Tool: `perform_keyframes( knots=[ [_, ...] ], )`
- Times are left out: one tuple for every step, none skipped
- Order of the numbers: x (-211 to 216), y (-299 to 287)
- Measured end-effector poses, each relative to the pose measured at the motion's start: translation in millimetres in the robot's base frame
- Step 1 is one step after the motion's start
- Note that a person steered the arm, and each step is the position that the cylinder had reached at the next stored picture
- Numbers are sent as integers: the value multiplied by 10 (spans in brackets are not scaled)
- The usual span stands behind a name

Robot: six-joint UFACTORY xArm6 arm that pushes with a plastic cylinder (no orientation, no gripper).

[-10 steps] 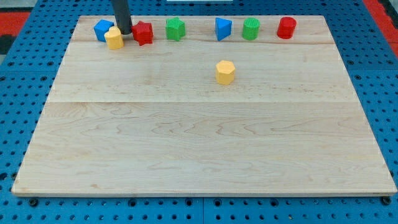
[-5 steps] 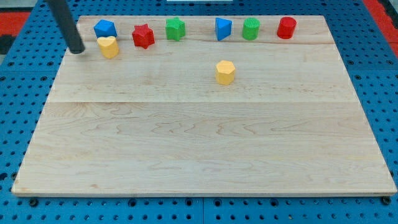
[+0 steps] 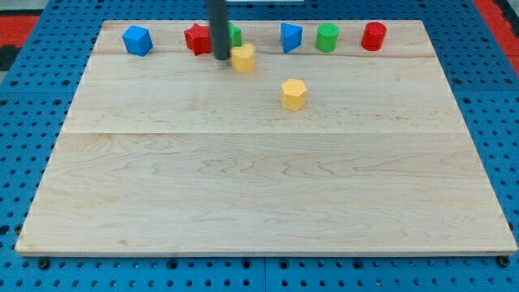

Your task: Move the yellow heart into the yellow hexagon

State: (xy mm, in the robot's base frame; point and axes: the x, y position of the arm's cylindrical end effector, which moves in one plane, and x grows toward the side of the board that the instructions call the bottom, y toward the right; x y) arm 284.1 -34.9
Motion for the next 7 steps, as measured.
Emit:
perform_keyframes(
  knots=[
    [448, 672],
    [257, 551],
    [-7, 238],
    [-97, 816],
    [124, 1092],
    [281, 744],
    [161, 139]
  ],
)
